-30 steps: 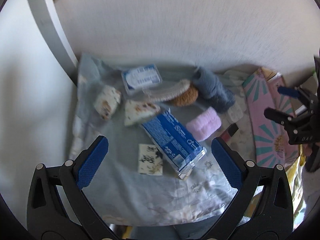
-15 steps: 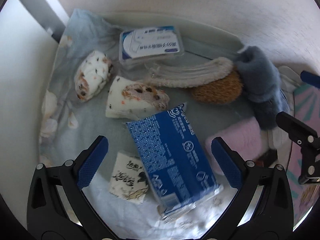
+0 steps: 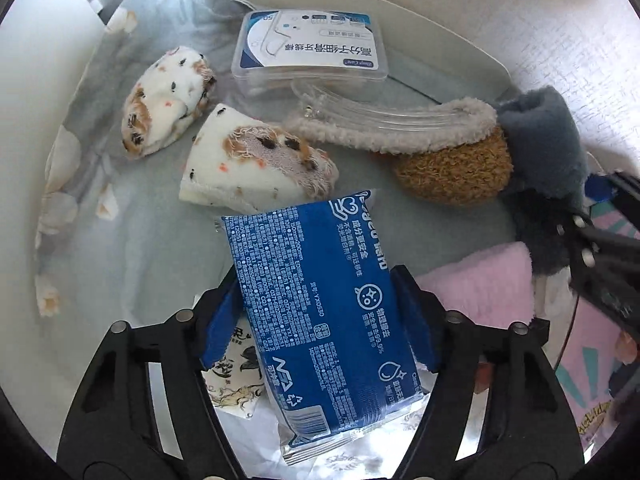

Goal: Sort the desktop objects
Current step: 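Grasp grey fuzzy sock with right tool while left tool grasps blue wipe pack, then carry sock with right tool while left tool carries wipe pack to box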

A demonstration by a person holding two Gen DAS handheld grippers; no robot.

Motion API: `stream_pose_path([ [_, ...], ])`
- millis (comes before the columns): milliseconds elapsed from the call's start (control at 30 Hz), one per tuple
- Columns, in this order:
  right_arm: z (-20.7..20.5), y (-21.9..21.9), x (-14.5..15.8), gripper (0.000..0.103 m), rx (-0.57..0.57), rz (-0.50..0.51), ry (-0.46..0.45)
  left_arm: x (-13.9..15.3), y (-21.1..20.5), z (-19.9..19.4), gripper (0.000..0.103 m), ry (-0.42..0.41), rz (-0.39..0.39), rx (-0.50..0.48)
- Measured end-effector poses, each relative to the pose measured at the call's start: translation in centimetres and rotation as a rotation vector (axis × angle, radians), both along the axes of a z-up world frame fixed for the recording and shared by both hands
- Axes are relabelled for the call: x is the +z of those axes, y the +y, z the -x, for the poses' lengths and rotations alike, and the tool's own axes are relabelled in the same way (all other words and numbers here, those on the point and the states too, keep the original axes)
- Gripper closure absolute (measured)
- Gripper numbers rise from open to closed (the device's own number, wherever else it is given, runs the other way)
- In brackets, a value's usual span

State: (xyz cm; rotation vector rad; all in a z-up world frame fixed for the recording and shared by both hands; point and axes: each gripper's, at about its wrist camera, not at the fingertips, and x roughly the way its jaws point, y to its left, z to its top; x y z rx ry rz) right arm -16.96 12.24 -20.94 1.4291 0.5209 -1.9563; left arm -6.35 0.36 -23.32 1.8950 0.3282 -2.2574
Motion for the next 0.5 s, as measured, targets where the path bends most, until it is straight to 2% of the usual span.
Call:
stream_pose_path([
  [33,0.2,0.1,-0.2,0.067,-0.005,-0.002,-0.006,0.1,0.0,-0.2,0.037,0.003,-0.008,0.000],
  [67,0.3,0.2,-0.2,0.072,-0.009,0.001,-0.007,0.2,0.0,-0.4,0.039,0.005,-0.023,0.002],
  [167,0.5,0.7,0.1,0.078,-0.024,0.023,-0.005,0.9,-0.2,-1.2,0.041,0.015,-0.068,0.009],
  [500,-0.1,2.8,3.6,0.079,-0.073,0.064,0.009,6.1,0.2,-4.0,0.042,0.076,-0.086,0.009],
])
